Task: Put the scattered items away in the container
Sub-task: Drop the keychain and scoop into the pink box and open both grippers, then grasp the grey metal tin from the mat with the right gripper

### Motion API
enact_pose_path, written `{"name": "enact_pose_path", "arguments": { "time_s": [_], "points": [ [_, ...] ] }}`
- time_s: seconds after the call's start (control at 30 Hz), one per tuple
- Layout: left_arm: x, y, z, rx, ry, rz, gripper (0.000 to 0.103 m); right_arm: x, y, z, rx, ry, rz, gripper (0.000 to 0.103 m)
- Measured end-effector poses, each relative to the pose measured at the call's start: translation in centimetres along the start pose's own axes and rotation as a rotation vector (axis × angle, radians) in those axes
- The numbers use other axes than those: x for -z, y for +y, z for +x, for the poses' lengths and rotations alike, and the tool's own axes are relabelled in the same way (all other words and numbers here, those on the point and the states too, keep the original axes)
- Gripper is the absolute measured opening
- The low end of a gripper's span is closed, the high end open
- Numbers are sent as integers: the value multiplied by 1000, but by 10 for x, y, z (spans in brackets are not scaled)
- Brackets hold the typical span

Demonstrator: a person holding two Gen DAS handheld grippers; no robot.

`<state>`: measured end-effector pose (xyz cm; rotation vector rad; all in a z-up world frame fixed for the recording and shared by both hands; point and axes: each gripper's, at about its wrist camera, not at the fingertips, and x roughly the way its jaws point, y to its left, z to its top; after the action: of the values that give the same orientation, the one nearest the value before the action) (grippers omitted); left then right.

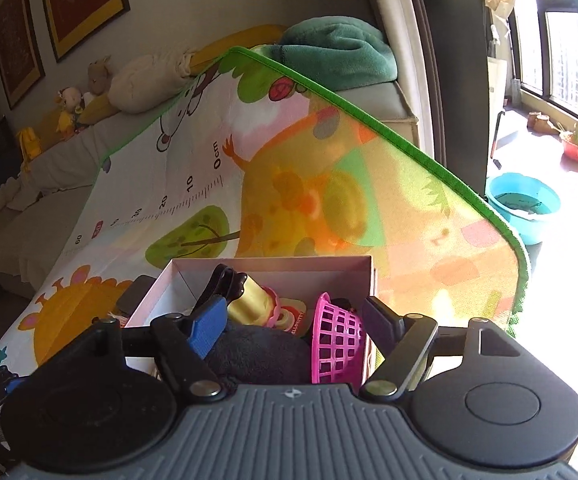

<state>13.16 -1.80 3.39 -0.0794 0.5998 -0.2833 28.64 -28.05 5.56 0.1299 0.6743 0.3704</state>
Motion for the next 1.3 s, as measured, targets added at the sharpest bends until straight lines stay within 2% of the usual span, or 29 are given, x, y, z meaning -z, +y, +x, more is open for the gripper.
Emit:
{"name": "enact_pose_path", "arguments": {
  "time_s": [0.1,0.2,0.27,0.33,0.4,0.5,0.57,0.7,0.73,0.8,0.83,0.97,1.1,1.23,1.3],
  "points": [
    [5,11,-9,-92,-9,9,103,0,12,7,-22,22,13,73],
    [11,32,-18,-165,-3,-18,103,-4,53,-8,62,-76,-136,73],
    [17,51,-21,-200,20,-63,103,-13,85,-14,54,-102,-219,73],
    [24,71,-23,-231,32,-120,103,-26,113,-5,-13,-45,-230,73],
    [31,88,-26,-248,31,-187,103,-38,140,19,-75,58,-190,73],
    [33,99,-34,-210,-5,-245,103,-48,184,71,-113,200,-166,73],
    [34,100,-37,-195,-15,-250,103,-51,209,107,-80,259,-199,76],
    [37,101,-39,-162,-24,-259,103,-42,249,176,79,324,-342,76],
    [37,102,-39,-157,-27,-265,103,-39,252,189,111,333,-358,73],
    [37,105,-40,-146,-27,-287,103,-33,251,210,139,380,-368,46],
    [38,106,-40,-139,-30,-294,103,-31,247,215,133,401,-347,45],
    [38,107,-44,-136,-32,-292,103,-23,235,201,78,459,-239,45],
    [45,100,-56,-122,-16,-250,103,-1,232,164,3,537,-181,45],
    [63,89,-79,-87,13,-191,103,34,236,113,-136,627,-150,47],
    [73,84,-94,-81,27,-173,103,52,237,84,-203,638,-157,47]
  ]
}}
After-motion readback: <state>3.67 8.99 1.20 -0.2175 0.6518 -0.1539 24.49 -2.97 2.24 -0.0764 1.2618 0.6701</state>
